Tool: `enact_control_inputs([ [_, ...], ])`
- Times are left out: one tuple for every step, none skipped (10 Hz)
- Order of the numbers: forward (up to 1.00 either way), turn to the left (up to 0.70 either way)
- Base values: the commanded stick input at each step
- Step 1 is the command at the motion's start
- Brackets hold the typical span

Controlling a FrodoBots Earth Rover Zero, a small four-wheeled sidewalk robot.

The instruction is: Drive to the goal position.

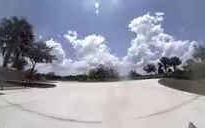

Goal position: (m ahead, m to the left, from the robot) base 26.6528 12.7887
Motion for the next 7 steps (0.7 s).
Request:
enact_control_inputs([
  [0.85, -0.01],
  [0.85, -0.01],
  [0.85, -0.01],
  [0.85, -0.01],
  [0.85, -0.01],
  [0.85, -0.01],
  [0.85, -0.01],
])
